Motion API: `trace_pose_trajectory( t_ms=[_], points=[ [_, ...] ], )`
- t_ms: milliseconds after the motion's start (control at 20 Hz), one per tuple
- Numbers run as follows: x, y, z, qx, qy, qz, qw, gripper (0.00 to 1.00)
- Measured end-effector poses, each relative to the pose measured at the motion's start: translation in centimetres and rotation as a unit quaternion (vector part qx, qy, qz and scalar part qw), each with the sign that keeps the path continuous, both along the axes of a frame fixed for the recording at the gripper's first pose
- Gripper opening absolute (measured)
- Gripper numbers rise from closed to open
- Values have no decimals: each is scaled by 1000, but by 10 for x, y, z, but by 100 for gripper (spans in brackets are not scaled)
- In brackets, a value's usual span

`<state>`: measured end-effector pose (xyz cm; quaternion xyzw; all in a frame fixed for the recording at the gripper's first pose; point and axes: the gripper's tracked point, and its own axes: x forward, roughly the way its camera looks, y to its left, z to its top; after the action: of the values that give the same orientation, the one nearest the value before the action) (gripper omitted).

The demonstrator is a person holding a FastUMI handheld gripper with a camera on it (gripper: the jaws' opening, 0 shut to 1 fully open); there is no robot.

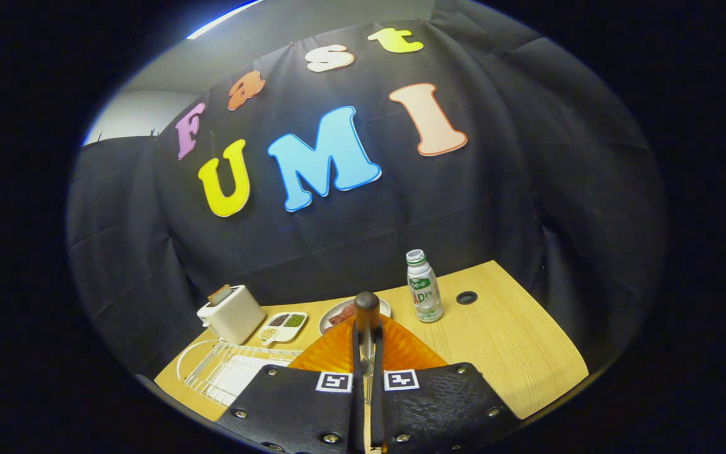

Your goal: Take the plate from the dish rack, then take the spoon from the basket and place it into the plate.

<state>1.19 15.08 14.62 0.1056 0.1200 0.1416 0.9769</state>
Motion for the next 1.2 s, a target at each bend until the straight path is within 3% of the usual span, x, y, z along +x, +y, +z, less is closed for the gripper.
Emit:
trace_pose_trajectory(
  t_ms=[300, 600, 900, 1200],
  points=[
    [-56, 54, 15, -17, 4, 82, 996, 4],
    [-114, 116, -3, -77, 12, 178, 981, 4],
    [-169, 167, -56, -132, 35, 249, 959, 4],
    [-214, 206, -125, -155, 92, 288, 940, 4]
  ],
)
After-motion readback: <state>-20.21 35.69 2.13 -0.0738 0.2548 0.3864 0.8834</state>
